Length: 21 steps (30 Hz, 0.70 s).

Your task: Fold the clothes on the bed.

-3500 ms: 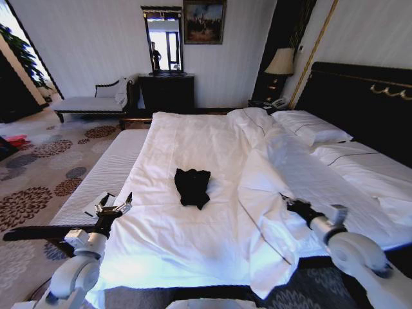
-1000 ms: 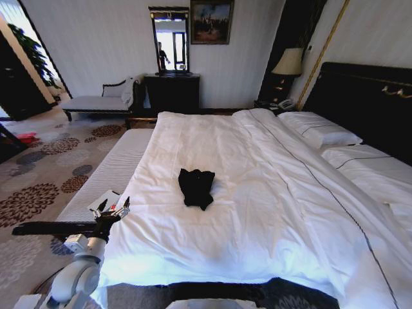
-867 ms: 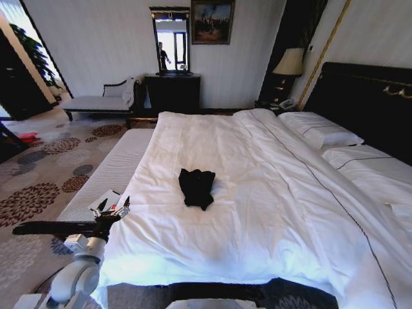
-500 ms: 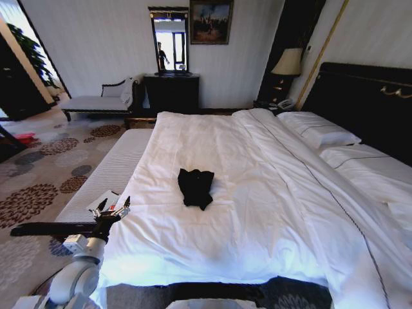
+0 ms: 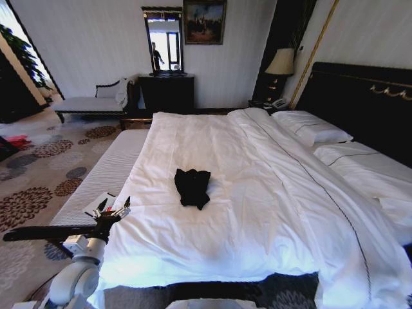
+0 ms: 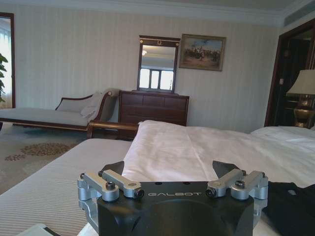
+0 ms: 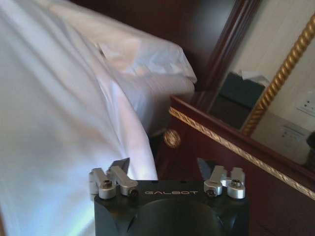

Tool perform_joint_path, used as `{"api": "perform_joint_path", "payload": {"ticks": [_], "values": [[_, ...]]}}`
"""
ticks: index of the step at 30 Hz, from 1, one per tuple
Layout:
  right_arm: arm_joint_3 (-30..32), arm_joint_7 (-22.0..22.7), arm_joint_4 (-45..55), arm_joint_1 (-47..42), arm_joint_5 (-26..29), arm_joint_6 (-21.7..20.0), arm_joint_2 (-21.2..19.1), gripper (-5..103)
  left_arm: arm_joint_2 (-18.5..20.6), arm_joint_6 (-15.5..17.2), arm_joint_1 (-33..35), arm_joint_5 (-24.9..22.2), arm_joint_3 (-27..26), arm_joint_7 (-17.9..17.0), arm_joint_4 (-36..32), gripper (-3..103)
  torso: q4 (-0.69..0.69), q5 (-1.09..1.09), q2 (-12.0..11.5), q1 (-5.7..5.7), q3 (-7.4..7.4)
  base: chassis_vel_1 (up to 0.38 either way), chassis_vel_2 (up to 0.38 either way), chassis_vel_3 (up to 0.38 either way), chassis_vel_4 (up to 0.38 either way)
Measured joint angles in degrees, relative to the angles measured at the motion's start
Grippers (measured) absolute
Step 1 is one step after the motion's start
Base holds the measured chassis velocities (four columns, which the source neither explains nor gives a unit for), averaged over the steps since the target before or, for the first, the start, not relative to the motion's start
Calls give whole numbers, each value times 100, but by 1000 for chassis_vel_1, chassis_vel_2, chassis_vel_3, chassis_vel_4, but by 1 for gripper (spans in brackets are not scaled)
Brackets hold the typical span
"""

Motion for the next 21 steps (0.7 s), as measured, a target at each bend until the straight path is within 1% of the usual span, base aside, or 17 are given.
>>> {"api": "perform_joint_path", "payload": {"ticks": [2, 3, 4, 5, 6, 7, 10, 12, 13, 14, 17, 18, 21], "values": [[56, -53, 391, -100, 83, 0, 88, 89, 1, -3, 6, 0, -5, 3, 1, 100, 0, 0, 0, 0, 0, 0, 0, 0, 0], [56, -53, 391, -100, 83, 0, 88, 89, 1, -3, 6, 0, -5, 3, 1, 100, 0, 0, 0, 0, 0, 0, 0, 0, 0], [81, -66, 574, -146, 119, 0, 127, 93, 2, -3, 7, 0, -5, 3, 1, 100, 1, 0, 0, 1, 0, 0, 0, 0, 0], [98, -76, 712, -177, 144, -1, 154, 93, 3, -3, 7, 0, -5, 4, 1, 100, 1, 0, -1, 1, 0, 0, 0, 0, 0], [129, -81, 955, -230, 196, -14, 196, 97, 5, -3, 0, 0, -5, 4, 1, 100, 1, 0, -1, 1, 0, 0, 0, 0, 0], [155, -84, 1155, -270, 231, -31, 225, 99, 6, -4, -8, 0, -3, 4, 1, 100, 1, 0, -1, 1, 0, 0, 0, 0, 0], [185, -95, 1418, -331, 263, -46, 248, 100, 6, -4, -19, 0, 2, 4, 1, 100, 0, 0, -1, 1, 0, 0, 0, 0, 0], [233, -124, 1974, -450, 326, -86, 255, 100, 6, 3, -33, 7, 9, 4, 1, 100, 0, -1, -1, 1, 0, 0, 0, 0, 0], [233, -124, 1974, -450, 326, -86, 255, 100, 6, 3, -33, 7, 9, 4, 1, 100, 0, -1, -1, 1, 0, 0, 0, 0, 0], [249, -134, 2199, -491, 368, -120, 245, 100, 6, 8, -35, 14, 11, 3, 1, 100, 0, -1, -1, 1, 0, 0, 0, 0, 0], [283, -169, 2777, -614, 515, -226, 174, 100, 7, 26, -43, 28, 19, 3, 2, 100, 1, 0, -1, 1, 0, 0, 0, 0, 0], [283, -169, 2777, -614, 515, -226, 174, 100, 7, 26, -43, 28, 19, 3, 2, 100, 1, 0, -1, 1, 0, 0, 0, 0, 0], [314, -203, 3214, -701, 637, -328, 76, 100, 7, 38, -60, 39, 26, 1, 7, 100, 0, -1, -1, 1, 0, 0, 0, 0, 0]]}}
